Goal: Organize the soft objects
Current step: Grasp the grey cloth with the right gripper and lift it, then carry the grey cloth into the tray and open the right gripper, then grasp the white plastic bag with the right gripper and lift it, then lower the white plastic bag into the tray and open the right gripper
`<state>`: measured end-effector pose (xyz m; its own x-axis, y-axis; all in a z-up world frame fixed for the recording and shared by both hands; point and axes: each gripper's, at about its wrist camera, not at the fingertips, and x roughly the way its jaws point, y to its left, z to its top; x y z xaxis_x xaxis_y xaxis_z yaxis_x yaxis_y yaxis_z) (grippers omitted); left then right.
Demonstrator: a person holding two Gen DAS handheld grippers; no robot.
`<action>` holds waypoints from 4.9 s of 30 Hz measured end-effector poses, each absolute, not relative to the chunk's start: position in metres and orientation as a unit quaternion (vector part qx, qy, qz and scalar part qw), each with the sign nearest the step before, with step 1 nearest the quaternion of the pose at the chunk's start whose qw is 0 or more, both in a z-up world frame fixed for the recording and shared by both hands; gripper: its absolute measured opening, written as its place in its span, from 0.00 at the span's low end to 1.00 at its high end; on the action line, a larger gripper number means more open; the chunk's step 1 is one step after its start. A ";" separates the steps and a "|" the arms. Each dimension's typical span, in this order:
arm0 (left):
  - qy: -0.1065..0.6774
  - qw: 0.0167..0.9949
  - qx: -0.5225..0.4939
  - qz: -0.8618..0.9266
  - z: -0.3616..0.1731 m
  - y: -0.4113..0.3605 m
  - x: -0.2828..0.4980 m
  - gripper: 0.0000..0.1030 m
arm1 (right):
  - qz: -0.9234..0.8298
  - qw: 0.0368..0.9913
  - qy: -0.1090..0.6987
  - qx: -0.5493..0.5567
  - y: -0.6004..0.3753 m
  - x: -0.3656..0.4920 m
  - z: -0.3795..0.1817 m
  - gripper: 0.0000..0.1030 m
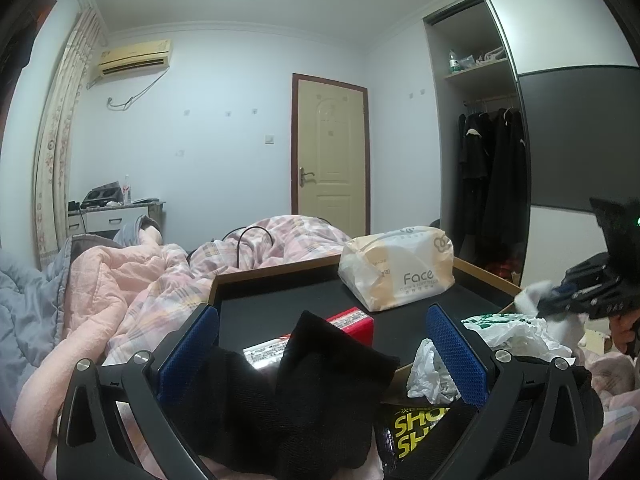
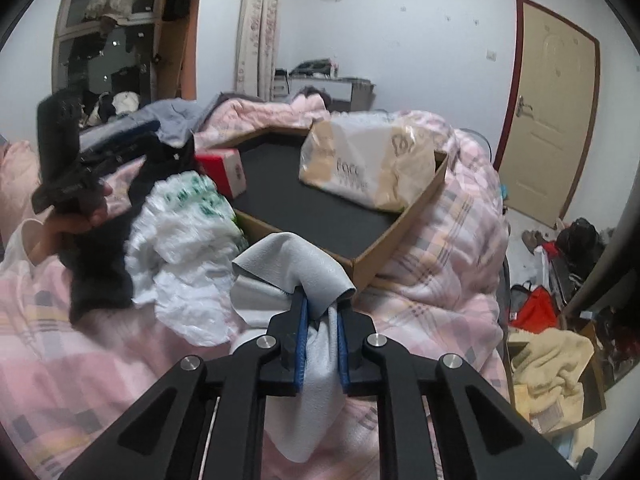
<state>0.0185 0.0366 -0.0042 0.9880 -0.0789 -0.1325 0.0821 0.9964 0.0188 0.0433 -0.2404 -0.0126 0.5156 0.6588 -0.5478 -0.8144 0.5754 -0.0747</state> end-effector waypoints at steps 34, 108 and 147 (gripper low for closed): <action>0.067 0.997 0.015 -0.039 -0.006 0.036 0.018 1.00 | 0.254 0.959 0.102 -0.069 -0.179 0.053 -0.023 0.11; 0.071 0.997 0.017 -0.037 -0.006 0.035 0.020 1.00 | 0.463 0.873 0.152 -0.028 -0.187 0.017 0.012 0.36; 0.071 0.997 0.017 -0.037 -0.006 0.035 0.020 1.00 | 0.331 0.937 0.115 0.000 -0.198 0.033 0.001 0.90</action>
<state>0.0202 0.0349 -0.0058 0.9872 -0.0715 -0.1425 0.0763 0.9967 0.0286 0.0333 -0.1984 0.0013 0.7552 0.6192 -0.2151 -0.6192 0.7815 0.0761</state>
